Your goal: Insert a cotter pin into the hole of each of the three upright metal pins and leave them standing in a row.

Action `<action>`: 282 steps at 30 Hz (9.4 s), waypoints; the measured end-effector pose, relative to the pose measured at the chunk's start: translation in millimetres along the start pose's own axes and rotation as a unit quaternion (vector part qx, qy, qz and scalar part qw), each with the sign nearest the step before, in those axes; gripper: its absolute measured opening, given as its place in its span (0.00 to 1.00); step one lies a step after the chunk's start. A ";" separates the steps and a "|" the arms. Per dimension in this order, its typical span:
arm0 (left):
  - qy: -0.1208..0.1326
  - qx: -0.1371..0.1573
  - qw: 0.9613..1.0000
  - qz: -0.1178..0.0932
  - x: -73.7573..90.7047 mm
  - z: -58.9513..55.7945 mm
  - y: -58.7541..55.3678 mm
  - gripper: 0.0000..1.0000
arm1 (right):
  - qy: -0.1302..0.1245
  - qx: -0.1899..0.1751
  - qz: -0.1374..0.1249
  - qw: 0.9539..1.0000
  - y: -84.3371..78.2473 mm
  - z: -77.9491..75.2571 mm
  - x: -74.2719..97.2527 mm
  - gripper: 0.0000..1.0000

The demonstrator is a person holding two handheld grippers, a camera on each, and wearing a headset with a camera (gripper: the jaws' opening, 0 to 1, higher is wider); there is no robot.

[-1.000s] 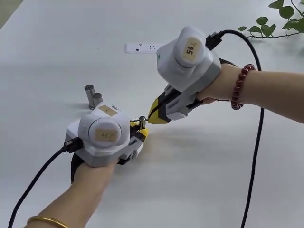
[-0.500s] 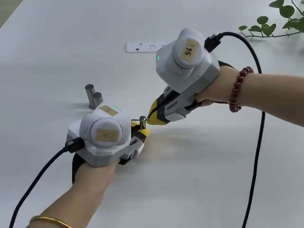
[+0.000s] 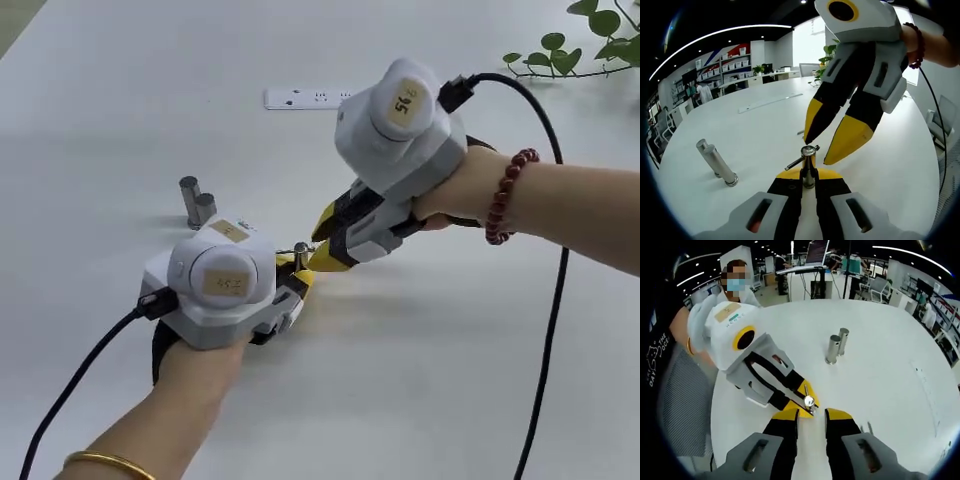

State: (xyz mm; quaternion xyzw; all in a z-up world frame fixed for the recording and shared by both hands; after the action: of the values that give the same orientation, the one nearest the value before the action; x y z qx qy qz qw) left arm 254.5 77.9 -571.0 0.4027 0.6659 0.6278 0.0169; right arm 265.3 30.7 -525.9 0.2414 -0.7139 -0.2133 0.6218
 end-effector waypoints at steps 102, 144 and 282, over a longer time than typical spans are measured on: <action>0.012 0.046 0.999 -0.017 60.5 54.4 6.0 0.42 | -0.099 -0.213 -0.178 0.956 -17.7 18.9 45.9 0.37; 0.023 0.032 0.998 -0.054 106.7 34.8 18.4 0.77 | -0.080 -0.074 -0.190 0.976 58.3 -55.7 -42.4 0.28; -0.011 0.016 0.999 -0.032 97.1 24.7 10.8 0.95 | -0.052 0.001 -0.146 0.988 1.4 40.0 -11.5 0.08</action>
State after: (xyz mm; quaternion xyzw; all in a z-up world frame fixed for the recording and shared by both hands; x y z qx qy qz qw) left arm 207.5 151.2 -520.1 0.3878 0.6886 0.6116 0.0377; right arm 226.9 39.0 -539.5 0.3322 -0.7025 -0.3130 0.5460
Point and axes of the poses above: the centre of the closed fingertips' face, and the gripper's own axes: x roughly backward along the fingers, z roughly to its left, y roughly out of its top, the point moved 4 cm from there along x, roughly backward along the fingers, and after that the axes turned 14 degrees about x, right-handed, at the moved point
